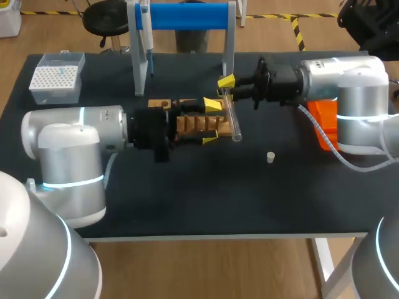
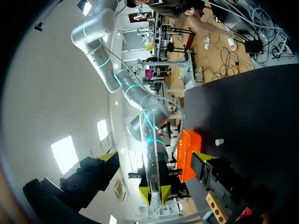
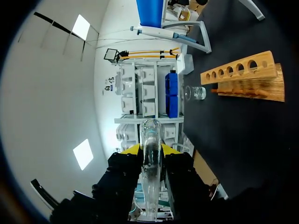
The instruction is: Invert the test tube, pick up the pipette, mount the tip to pipette, aspirate from beaker and dispense into the tube, eject the tip, return the pipette, and cap with the stopper.
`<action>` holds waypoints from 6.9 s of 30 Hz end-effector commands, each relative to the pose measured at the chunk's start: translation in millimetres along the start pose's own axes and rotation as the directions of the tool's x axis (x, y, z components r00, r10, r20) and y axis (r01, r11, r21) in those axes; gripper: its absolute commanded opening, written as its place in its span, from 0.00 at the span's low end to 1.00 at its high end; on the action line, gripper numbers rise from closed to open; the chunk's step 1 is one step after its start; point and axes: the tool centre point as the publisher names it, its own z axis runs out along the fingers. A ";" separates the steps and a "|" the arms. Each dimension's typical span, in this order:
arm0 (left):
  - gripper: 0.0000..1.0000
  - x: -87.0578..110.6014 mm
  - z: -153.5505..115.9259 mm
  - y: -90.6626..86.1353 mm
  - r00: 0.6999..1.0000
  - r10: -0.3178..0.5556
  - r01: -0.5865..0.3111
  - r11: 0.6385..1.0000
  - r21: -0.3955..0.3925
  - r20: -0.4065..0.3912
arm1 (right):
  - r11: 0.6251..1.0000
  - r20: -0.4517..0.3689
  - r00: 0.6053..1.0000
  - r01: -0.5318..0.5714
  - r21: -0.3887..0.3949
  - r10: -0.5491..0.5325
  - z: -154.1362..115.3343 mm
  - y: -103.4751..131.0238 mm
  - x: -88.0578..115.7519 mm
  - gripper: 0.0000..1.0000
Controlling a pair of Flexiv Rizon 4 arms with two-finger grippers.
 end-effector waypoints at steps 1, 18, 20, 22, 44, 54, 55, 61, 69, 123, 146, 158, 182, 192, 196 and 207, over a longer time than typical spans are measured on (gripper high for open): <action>1.00 -1.5 10.4 7.9 1.000 -0.011 0.012 1.000 0.013 -0.020 | 1.000 0.003 1.000 0.001 -0.004 -0.001 0.3 -1.0 1.0 0.00; 1.00 -7.2 27.7 9.4 1.000 -0.030 0.029 0.999 0.043 0.007 | 1.000 0.003 1.000 0.001 -0.004 -0.001 0.3 -1.0 1.0 0.00; 1.00 -7.7 29.4 9.2 1.000 -0.029 0.028 0.999 0.043 0.009 | 1.000 0.003 1.000 0.001 -0.004 -0.001 0.3 -1.0 1.0 0.00; 0.98 -8.2 31.1 9.0 1.000 -0.027 0.026 0.999 0.043 0.010 | 1.000 0.003 1.000 0.001 -0.004 -0.001 0.3 -1.0 1.0 0.00; 0.46 -10.9 39.1 3.9 1.000 -0.023 0.024 0.998 0.066 -0.012 | 1.000 0.003 1.000 0.001 -0.004 -0.001 0.3 -1.0 1.0 0.00; 0.42 -12.3 41.7 2.2 0.999 -0.032 0.033 0.997 0.071 -0.015 | 1.000 0.003 1.000 0.001 -0.004 -0.001 0.3 -1.0 1.0 0.00; 0.41 -12.4 41.9 2.1 0.999 -0.032 0.034 0.997 0.072 -0.016 | 1.000 0.003 1.000 0.001 -0.004 -0.001 0.3 -1.0 1.0 0.00; 0.38 -11.6 43.3 1.4 0.999 -0.038 0.039 0.997 0.072 -0.017 | 1.000 0.003 1.000 0.001 -0.004 -0.001 0.3 -1.0 1.0 0.00; 0.27 -10.0 42.9 0.3 0.999 -0.044 0.045 0.997 0.068 -0.014 | 1.000 0.003 1.000 0.001 -0.004 -0.001 0.3 -1.0 1.0 0.00; 0.00 -7.1 39.6 -1.7 0.999 -0.042 0.043 0.997 0.058 -0.016 | 0.454 0.457 0.339 0.875 0.168 -0.822 -65.6 -27.2 7.0 1.00; 0.00 -7.1 39.6 -1.7 0.999 -0.042 0.043 0.997 0.058 -0.016 | 0.213 0.416 0.070 0.927 0.308 -0.906 -73.4 -28.5 -26.1 1.00; 0.00 -33.8 24.5 29.7 0.687 -0.693 0.720 0.689 0.079 -0.219 | 0.213 0.416 0.070 0.927 0.308 -0.906 -73.4 -28.5 -26.1 1.00; 0.00 -37.7 -5.5 69.8 0.318 -0.928 0.947 0.322 0.012 -0.193 | 0.213 0.416 0.070 0.927 0.308 -0.906 -73.4 -28.5 -26.1 1.00; 0.00 -40.4 -5.4 96.6 0.211 -0.971 0.977 0.212 0.003 -0.110 | 0.213 0.416 0.070 0.927 0.308 -0.906 -73.4 -28.5 -26.1 1.00; 0.00 -37.9 -2.6 105.4 0.207 -0.976 0.978 0.205 0.027 -0.062 | 0.213 0.416 0.070 0.927 0.308 -0.906 -73.4 -28.5 -26.1 1.00; 0.00 -23.7 7.0 130.9 0.154 -0.988 0.986 0.152 0.073 -0.022 | 0.213 0.416 0.070 0.927 0.308 -0.906 -73.4 -28.5 -26.1 1.00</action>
